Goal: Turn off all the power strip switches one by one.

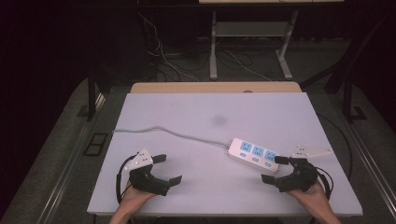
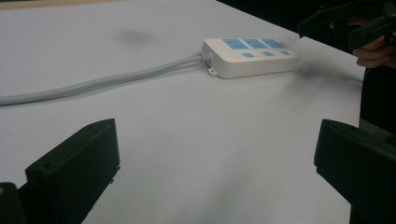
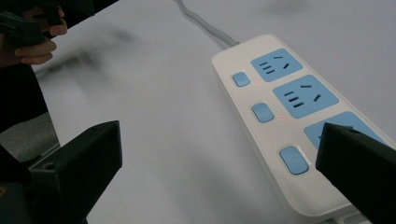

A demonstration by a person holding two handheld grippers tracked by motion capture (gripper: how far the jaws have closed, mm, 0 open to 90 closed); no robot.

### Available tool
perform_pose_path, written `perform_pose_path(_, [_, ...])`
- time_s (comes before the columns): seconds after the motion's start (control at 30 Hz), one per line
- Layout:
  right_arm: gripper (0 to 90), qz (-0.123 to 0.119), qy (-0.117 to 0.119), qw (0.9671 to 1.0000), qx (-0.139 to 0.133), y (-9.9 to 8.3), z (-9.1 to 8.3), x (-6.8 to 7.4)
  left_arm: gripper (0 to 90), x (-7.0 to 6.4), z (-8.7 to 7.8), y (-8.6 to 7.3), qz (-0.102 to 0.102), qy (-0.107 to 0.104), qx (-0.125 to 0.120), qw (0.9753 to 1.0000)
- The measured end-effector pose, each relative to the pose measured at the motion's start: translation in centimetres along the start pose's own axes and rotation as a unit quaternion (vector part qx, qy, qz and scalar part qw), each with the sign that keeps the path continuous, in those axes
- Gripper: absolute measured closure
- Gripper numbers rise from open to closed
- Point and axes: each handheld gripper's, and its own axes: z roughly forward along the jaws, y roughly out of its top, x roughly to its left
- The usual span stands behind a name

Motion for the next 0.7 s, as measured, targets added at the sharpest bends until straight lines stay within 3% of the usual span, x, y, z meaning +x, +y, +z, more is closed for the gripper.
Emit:
perform_pose_path(0.37, [0.3,-0.015,-0.005,0.9997,0.021,1.3,-0.5,0.2,0.0,-0.1,-0.1,-0.1,0.001,0.001,-0.006,1.0000])
perform_pose_path(0.7, [0.4,-0.023,-0.007,0.9988,0.044,2.5,-0.7,-0.6,0.0,0.0,0.0,-0.1,0.000,0.001,-0.003,1.0000])
